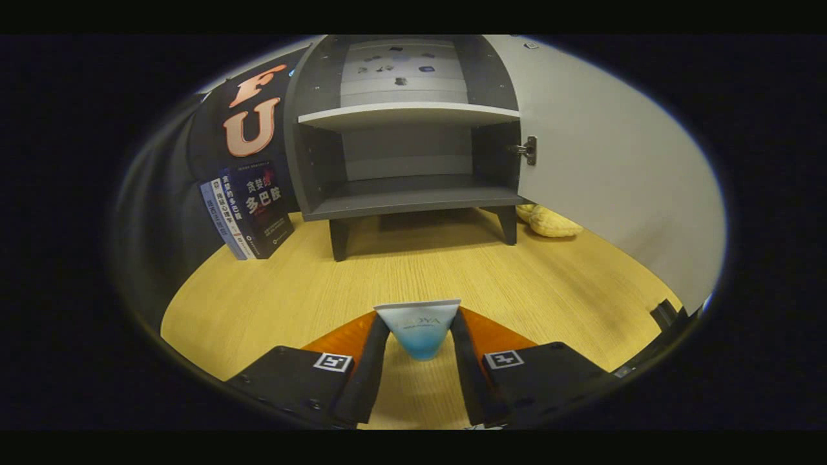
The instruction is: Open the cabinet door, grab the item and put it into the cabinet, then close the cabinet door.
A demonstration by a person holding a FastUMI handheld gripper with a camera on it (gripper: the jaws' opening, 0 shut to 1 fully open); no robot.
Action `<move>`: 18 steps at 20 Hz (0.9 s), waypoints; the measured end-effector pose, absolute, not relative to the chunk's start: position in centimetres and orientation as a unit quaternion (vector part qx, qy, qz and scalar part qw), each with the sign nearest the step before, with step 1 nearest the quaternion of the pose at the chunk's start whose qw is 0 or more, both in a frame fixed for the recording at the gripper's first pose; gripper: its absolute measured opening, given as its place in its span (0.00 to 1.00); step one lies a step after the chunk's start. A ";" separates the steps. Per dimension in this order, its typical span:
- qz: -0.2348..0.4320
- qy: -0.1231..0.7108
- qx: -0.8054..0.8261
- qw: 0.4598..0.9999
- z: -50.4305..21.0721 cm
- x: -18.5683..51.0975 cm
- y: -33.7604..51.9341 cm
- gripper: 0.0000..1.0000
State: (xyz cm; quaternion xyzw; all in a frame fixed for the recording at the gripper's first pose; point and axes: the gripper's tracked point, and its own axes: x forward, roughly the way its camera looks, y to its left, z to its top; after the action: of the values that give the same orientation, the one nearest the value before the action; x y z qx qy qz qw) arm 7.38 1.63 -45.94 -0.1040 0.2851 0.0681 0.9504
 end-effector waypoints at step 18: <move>0.106 0.173 -0.076 0.976 -16.4 15.2 10.7 0.60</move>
State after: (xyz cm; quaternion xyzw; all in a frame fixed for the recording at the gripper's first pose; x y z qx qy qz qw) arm 15.15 10.67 -16.42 -0.0764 0.1731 0.1056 0.9762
